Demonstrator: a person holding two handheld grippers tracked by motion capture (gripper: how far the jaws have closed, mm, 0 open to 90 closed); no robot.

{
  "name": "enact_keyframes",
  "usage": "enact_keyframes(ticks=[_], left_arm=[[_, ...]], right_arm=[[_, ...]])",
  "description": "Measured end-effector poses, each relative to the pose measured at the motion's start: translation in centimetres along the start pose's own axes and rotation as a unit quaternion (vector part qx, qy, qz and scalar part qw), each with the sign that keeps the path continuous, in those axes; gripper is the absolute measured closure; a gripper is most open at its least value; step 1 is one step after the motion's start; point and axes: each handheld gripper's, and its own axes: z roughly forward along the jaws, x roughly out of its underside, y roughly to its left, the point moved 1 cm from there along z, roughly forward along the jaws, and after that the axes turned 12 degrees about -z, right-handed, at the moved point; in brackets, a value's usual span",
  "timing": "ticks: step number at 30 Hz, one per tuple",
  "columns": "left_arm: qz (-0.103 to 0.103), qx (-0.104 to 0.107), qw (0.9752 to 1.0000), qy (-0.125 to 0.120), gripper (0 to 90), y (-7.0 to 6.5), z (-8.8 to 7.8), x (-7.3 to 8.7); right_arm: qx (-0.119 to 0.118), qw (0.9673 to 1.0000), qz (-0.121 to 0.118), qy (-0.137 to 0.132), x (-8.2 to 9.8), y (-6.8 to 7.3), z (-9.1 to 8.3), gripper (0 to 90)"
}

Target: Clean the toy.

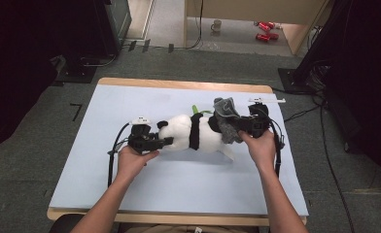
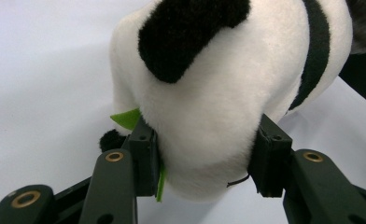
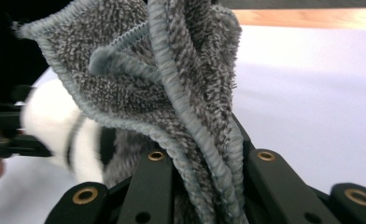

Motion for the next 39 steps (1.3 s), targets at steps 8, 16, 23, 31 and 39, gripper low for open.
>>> enact_keyframes(ticks=[8, 16, 23, 31, 39], left_arm=[[-0.002, 0.004, 1.0, 0.007, 52.8, 0.3, 0.0, 0.0], [0.002, 0.005, 1.0, 0.008, 52.6, 0.3, 0.0, 0.0], [-0.005, 0.008, 0.9999, 0.007, 51.5, 0.5, -0.1, -0.2], [-0.004, 0.008, 0.9999, 0.005, 50.0, 0.6, -0.1, -0.2], [-0.002, 0.008, 1.0, 0.003, 49.2, 0.6, -0.1, -0.2]], right_arm=[[-0.002, 0.9985, 0.044, 0.033, 2.5, -1.6, 1.9, 79.0], [-0.001, 0.9944, 0.05, 0.093, 4.4, -2.3, 4.1, 79.2], [0.003, 0.9972, 0.049, 0.056, 3.1, -2.4, 2.0, 79.1], [-0.006, 0.9997, 0.023, 0.007, 0.6, -0.8, -1.1, 79.1], [-0.021, 0.9991, -0.024, -0.027, -1.8, 2.3, -3.3, 79.0]])
